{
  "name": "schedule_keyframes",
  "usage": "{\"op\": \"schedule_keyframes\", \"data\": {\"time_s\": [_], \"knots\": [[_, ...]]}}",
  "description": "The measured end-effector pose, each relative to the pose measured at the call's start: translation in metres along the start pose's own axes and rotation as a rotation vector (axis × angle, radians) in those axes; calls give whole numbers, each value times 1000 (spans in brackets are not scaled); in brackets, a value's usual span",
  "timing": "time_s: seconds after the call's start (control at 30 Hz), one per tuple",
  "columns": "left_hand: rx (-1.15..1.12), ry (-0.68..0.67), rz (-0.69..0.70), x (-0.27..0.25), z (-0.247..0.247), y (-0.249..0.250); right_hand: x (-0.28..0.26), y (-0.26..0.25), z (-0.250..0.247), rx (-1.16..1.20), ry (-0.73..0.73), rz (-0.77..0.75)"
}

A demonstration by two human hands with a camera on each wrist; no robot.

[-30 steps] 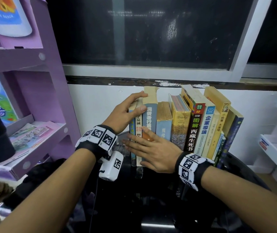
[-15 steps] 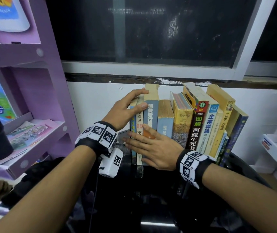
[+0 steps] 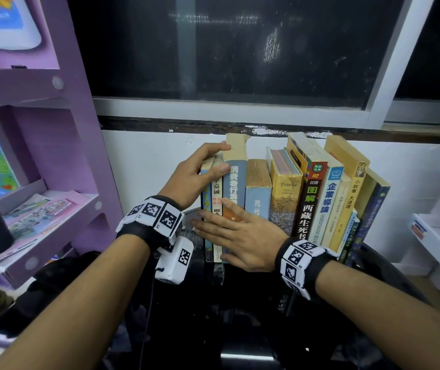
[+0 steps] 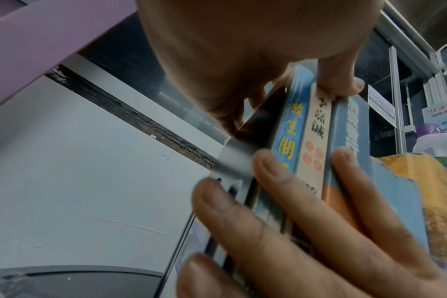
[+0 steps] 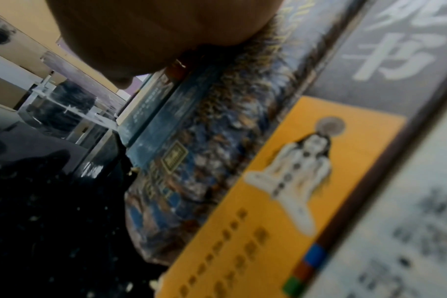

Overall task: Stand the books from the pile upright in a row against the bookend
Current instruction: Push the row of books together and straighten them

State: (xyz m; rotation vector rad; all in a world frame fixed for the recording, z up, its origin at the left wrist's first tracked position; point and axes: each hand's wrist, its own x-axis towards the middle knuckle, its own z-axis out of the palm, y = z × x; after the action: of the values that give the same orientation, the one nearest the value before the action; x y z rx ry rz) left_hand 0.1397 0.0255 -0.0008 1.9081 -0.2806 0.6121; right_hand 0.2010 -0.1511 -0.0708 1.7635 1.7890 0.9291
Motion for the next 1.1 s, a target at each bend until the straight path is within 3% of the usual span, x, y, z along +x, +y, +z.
{"op": "schedule_keyframes", "data": {"time_s": [0.43,0.67,0.8,1.1], "knots": [[264,-35,-45,-8,-7,23,-10,0,-18,111,-11,3],[420,-42,72,-2,9,53,-56,1,-23,142,-54,29],[483,-110,131,7,29,71,-69,4,-25,142,-58,32],[807,-168,132,18,56,73,-74,5,-16,164,-42,17]]}}
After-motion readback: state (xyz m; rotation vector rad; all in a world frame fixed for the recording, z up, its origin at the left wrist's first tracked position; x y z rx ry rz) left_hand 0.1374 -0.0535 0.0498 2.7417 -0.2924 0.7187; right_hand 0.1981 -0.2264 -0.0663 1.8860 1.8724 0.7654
